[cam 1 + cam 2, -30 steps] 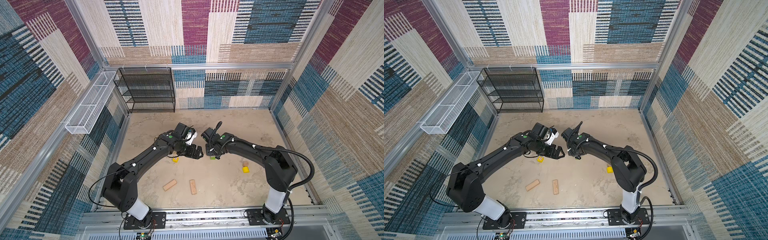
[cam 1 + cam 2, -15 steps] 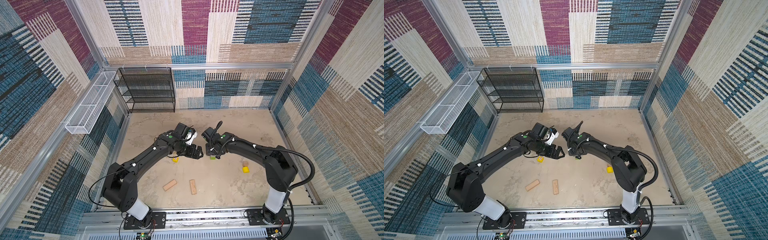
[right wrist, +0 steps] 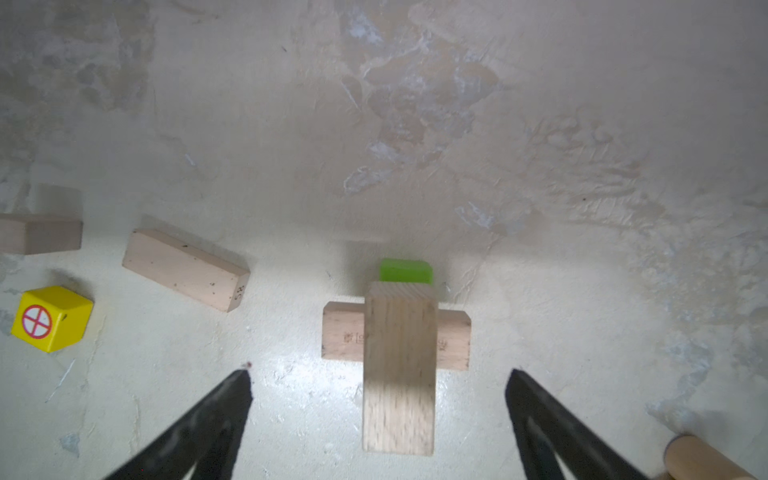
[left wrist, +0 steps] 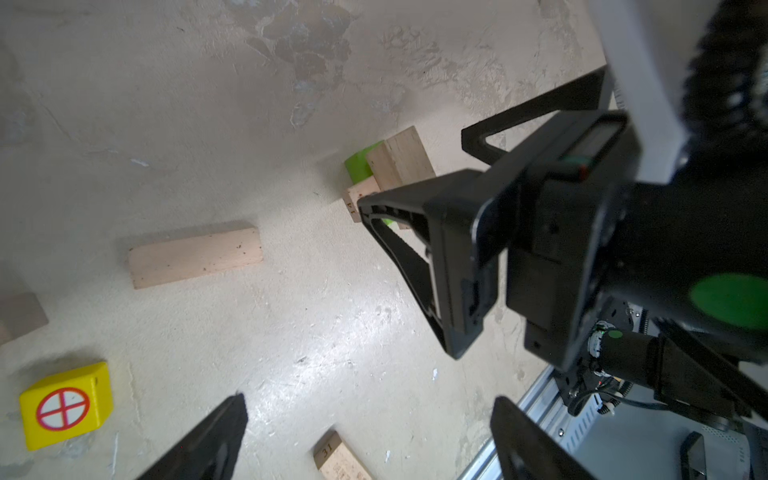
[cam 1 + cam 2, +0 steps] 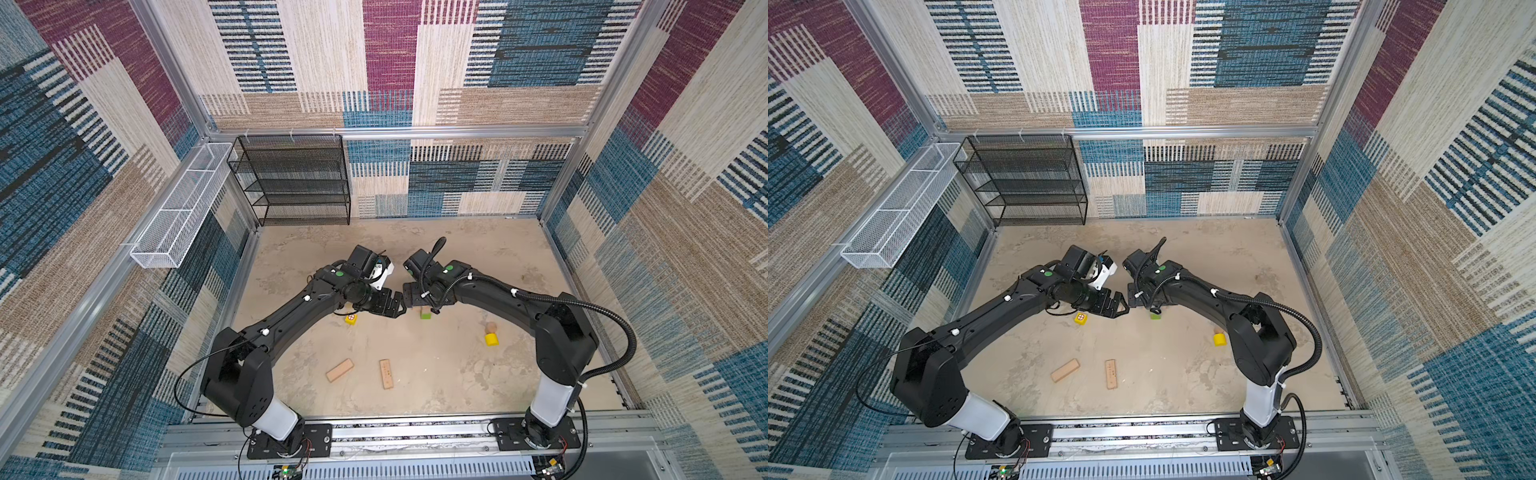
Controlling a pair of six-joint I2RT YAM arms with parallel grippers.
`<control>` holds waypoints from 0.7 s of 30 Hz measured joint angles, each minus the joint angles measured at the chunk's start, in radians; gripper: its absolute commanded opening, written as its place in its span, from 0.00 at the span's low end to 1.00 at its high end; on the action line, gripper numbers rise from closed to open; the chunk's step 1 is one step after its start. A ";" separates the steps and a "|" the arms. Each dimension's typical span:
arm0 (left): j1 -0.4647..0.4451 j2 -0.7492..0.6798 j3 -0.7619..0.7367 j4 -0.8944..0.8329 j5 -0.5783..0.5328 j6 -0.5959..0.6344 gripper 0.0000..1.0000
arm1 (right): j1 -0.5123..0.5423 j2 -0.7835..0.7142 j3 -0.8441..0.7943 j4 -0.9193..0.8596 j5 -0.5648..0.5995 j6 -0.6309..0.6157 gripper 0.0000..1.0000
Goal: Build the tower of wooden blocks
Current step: 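Open the right gripper to release the upright block on the stack, then move the right gripper over the engraved block while the left arm shifts back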
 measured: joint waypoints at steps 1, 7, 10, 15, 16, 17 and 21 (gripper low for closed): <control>0.000 -0.005 0.000 0.000 -0.002 0.000 0.97 | 0.000 -0.004 0.006 -0.005 0.000 0.000 1.00; 0.002 -0.040 0.000 0.000 -0.038 0.005 0.97 | 0.000 -0.038 0.023 -0.016 0.000 -0.001 1.00; 0.002 -0.060 0.000 -0.002 -0.066 0.012 0.97 | 0.000 -0.064 0.021 -0.019 0.000 -0.001 1.00; 0.001 -0.107 0.000 -0.023 -0.109 0.027 0.96 | 0.000 -0.131 -0.012 -0.019 -0.001 0.011 1.00; 0.001 -0.121 0.000 -0.026 -0.122 0.030 0.96 | 0.000 -0.151 -0.026 -0.017 -0.004 0.011 1.00; 0.001 -0.137 -0.004 -0.026 -0.135 0.034 0.97 | 0.000 -0.171 -0.041 -0.014 -0.010 0.015 1.00; 0.001 -0.209 -0.037 -0.047 -0.157 0.055 0.97 | 0.000 -0.240 -0.096 0.008 -0.063 0.024 1.00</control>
